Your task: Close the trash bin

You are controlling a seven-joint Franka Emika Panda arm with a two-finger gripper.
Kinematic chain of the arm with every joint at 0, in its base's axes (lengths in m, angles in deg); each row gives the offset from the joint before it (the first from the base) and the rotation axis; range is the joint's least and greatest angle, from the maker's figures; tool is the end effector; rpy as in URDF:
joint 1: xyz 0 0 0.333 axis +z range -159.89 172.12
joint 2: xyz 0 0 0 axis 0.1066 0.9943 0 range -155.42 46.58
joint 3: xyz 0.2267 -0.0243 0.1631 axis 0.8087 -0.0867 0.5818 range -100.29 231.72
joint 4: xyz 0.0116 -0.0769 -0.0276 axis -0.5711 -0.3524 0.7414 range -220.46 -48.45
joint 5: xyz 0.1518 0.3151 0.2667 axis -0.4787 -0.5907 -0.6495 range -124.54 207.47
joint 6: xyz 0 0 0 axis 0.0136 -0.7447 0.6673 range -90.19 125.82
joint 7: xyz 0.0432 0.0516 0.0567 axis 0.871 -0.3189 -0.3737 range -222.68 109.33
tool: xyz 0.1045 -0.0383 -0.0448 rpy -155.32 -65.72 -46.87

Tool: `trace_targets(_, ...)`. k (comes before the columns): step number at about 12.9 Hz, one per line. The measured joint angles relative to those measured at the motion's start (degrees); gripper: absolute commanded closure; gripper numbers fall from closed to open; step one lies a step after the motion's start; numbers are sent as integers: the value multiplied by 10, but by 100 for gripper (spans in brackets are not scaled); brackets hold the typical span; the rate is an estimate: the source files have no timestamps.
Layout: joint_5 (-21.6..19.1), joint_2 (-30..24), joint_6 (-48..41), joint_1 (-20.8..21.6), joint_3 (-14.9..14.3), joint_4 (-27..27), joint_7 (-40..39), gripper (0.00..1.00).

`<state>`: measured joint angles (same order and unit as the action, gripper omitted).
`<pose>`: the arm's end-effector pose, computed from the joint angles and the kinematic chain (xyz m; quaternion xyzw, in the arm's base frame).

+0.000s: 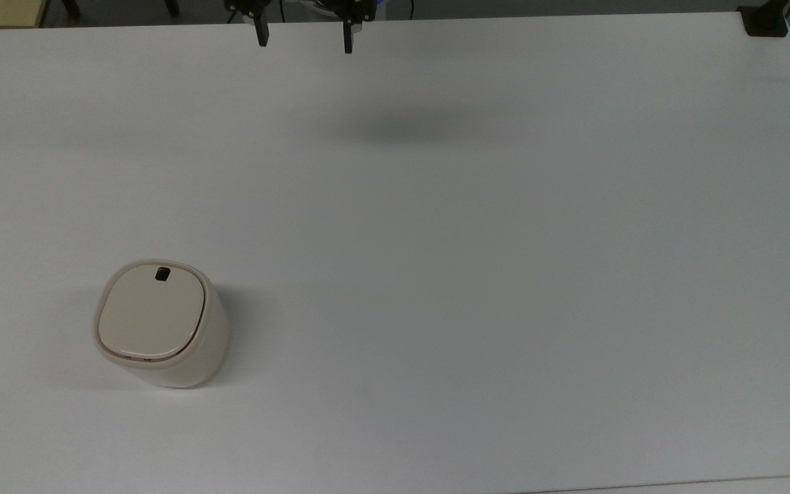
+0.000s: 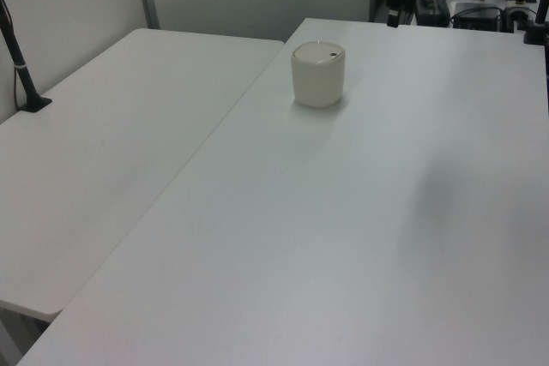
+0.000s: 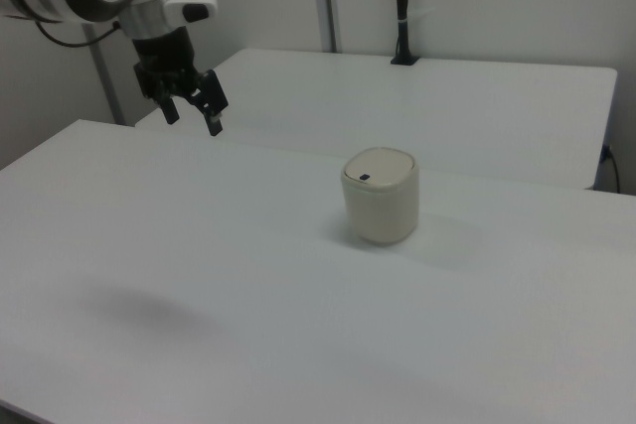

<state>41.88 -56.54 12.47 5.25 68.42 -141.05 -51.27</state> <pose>0.6113 0.0192 0.5567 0.9976 -0.0305 0.0628 0.0006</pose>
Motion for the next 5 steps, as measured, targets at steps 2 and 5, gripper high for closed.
trace_targets(2,0,17,0,2,-3,14,-9,0)
trace_targets(5,1,29,0,5,-4,25,-9,0)
